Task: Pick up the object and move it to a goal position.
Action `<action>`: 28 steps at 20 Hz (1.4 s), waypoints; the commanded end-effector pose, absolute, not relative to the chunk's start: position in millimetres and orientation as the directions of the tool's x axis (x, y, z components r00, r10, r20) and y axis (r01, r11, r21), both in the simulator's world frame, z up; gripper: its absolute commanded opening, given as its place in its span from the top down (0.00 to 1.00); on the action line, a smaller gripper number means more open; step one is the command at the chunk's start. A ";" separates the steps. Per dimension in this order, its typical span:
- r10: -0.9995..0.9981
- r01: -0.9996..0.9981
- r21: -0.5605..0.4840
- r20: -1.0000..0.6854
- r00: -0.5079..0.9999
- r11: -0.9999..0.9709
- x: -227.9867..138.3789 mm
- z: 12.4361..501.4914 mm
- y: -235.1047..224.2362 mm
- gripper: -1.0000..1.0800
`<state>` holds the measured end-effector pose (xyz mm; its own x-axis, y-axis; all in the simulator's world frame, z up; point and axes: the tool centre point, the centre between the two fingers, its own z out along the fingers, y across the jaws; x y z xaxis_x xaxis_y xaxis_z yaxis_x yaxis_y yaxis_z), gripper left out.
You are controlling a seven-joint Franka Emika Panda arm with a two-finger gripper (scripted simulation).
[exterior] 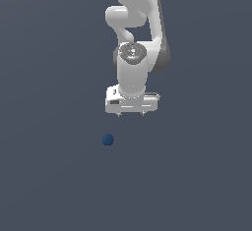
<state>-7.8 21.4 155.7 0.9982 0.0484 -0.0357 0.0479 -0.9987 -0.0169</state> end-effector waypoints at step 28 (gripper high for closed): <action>-0.287 -0.287 -0.002 -0.002 0.958 -0.958 51.2 85.7 -79.6 0.04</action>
